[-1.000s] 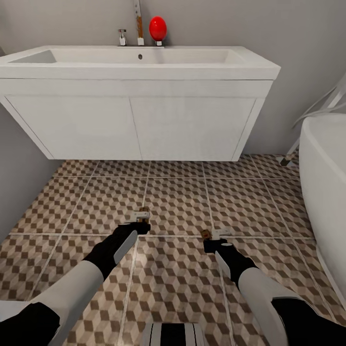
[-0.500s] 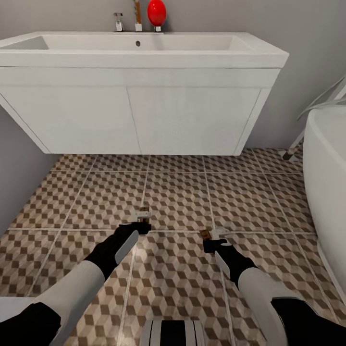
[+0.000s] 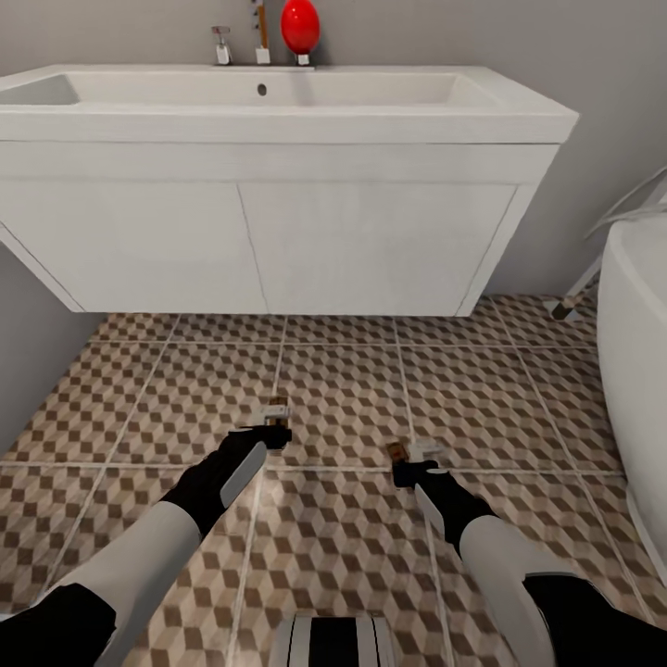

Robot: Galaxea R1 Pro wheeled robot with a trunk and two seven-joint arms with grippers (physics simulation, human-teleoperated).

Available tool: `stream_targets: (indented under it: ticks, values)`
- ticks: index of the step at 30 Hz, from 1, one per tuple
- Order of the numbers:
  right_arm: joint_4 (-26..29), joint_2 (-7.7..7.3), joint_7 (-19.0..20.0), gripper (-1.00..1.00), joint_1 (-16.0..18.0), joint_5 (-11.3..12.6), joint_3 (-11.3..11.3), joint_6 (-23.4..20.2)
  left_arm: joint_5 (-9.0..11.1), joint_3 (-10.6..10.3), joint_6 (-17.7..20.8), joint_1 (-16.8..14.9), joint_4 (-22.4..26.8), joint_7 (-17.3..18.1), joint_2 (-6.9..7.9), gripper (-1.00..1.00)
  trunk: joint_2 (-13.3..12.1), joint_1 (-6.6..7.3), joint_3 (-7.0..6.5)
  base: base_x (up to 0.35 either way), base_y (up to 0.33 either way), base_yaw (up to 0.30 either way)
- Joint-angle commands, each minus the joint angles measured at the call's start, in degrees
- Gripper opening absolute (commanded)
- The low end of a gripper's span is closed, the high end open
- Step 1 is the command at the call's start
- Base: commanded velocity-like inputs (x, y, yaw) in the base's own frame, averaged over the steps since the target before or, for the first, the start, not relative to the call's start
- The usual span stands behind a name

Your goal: Take the four mousetraps from the cabinet in the bathroom and place them on the bathroom floor. Make sure all four end up on the same floor surface, and ensure that at least two of them are either under or directly next to the same bathroom sink.

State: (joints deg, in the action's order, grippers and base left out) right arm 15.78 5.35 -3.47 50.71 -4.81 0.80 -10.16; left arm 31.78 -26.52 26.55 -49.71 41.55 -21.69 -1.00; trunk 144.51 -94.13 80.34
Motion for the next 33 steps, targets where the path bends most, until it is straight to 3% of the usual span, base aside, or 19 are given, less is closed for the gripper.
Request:
stream_targets:
  ticks: [1, 11, 18, 21, 25, 33]
  values:
    - [0.12, 0.02, -0.14, -1.00, 0.00, -0.38, 0.08, -0.38, 0.55, -0.24, 0.20, -0.04, 0.05, -0.61, 0.04, -1.00, 0.01, -0.02, 0.04, 0.312, 0.000, 0.000]
    - [0.12, -0.02, -0.14, -1.00, 0.00, -0.38, 0.08, -0.38, 1.02, -0.31, 0.42, -0.04, -0.25, -0.17, 0.03, -1.00, 0.01, -0.02, 0.04, 0.302, 0.000, 0.000]
    - [0.12, -0.05, -0.14, -1.00, 0.00, -0.38, 0.10, -0.38, 0.98, -0.47, 0.10, -0.04, -1.15, 0.60, 0.03, -1.00, 0.01, -0.02, 0.04, 0.094, 0.000, 0.000]
    - [0.12, -0.01, -0.14, -1.00, 0.00, -0.38, 0.09, -0.39, 0.68, -0.46, -0.17, -0.04, -3.99, 2.94, 0.03, -1.00, 0.01, -0.02, 0.04, 0.015, 0.000, 0.000]
    - [0.12, 0.07, -0.14, -1.00, 0.00, -0.41, 0.08, -0.46, 0.37, -0.46, -2.57, -0.04, -8.22, 10.62, 0.71, -1.00, 0.01, -0.02, 0.04, 0.004, 0.000, 0.000]
    - [0.12, 0.16, -0.14, -1.00, 0.00, -0.46, 0.08, -0.41, 0.43, -0.45, -5.71, -0.26, -14.03, 13.45, 0.94, -1.00, 0.01, -0.02, 0.04, 0.000, 0.000, 0.000]
